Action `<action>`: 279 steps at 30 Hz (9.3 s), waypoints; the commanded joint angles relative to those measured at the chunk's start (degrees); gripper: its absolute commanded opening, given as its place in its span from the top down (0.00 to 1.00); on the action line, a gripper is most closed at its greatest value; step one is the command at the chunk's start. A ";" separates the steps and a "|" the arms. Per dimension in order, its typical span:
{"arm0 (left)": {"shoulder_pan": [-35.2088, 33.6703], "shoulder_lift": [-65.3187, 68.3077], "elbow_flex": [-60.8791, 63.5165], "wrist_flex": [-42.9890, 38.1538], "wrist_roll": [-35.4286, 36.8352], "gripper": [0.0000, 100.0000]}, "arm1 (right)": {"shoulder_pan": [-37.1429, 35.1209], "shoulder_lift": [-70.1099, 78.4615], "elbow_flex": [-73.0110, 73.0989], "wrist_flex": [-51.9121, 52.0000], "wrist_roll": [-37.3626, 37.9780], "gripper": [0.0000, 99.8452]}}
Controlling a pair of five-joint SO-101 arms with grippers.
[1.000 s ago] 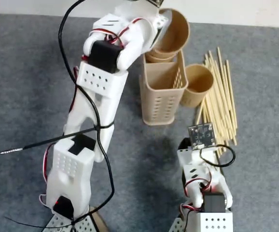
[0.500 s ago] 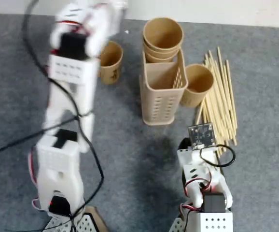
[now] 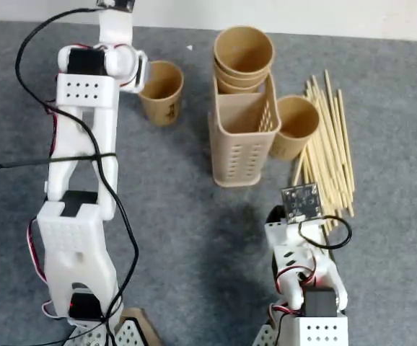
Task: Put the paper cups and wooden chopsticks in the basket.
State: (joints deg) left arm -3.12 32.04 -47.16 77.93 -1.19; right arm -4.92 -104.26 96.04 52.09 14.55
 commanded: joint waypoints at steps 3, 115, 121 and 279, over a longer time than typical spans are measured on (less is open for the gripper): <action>0.04 -2.15 5.85 -7.38 0.79 0.78 | -0.48 -0.75 5.05 -1.10 0.79 0.99; 24.22 -3.12 -12.35 23.30 5.80 0.84 | -0.57 -0.75 5.05 -1.10 0.88 0.99; 23.87 -3.65 -20.79 23.47 5.80 0.83 | -0.57 -0.75 5.05 -1.10 0.88 0.99; -21.14 -101.05 119.52 -31.30 6.15 0.80 | -22.29 90.24 -114.33 40.48 -24.53 0.85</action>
State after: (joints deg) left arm -23.78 -63.25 68.97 49.01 5.32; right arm -26.37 -19.25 -11.12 92.00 -4.70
